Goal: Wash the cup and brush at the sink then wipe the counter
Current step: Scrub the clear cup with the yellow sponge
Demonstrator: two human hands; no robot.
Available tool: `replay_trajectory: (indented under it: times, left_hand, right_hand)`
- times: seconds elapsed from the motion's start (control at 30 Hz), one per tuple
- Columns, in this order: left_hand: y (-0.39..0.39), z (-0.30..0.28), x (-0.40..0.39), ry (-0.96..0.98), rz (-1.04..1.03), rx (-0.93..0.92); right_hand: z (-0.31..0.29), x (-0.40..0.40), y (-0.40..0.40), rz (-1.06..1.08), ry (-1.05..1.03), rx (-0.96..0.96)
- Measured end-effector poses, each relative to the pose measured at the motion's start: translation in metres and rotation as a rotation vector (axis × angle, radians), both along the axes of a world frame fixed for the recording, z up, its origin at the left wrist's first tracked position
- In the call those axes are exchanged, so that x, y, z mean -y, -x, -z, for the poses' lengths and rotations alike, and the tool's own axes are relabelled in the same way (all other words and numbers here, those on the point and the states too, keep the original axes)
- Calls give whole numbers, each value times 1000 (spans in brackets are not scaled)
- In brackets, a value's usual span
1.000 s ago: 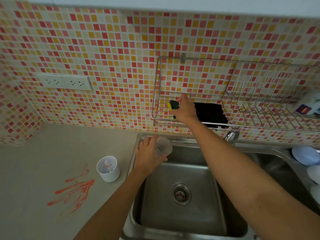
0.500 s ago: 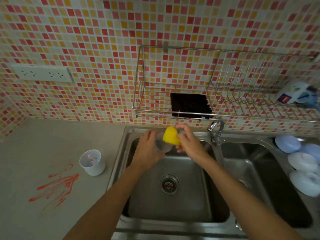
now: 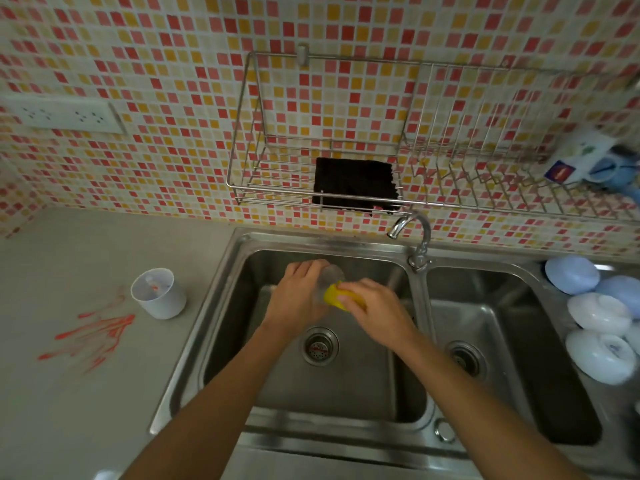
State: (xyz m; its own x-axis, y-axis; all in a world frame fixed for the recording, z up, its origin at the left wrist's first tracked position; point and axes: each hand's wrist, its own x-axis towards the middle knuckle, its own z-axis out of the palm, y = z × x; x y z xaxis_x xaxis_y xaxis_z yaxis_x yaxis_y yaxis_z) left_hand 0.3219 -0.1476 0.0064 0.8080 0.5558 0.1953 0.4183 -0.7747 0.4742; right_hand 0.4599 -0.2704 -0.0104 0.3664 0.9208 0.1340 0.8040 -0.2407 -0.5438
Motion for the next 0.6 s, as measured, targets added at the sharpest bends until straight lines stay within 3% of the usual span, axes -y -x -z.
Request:
replay_trajectory:
  times: [0.17, 0.37, 0.4, 0.53, 0.6]
  left_hand:
    - [-4, 13, 6, -115, -18, -64]
    - [-12, 14, 8, -126, -4, -67]
    - [-15, 13, 7, -131, -14, -63]
    - [-16, 12, 3, -134, -12, -103]
    - [-15, 12, 3, -122, -7, -125]
  right_hand:
    - [16, 17, 7, -110, 22, -103]
    - [5, 4, -29, -186, 80, 212]
    - [6, 3, -24, -168, 75, 195]
    - [10, 5, 4, -166, 22, -171]
    - [15, 4, -4, -183, 32, -123]
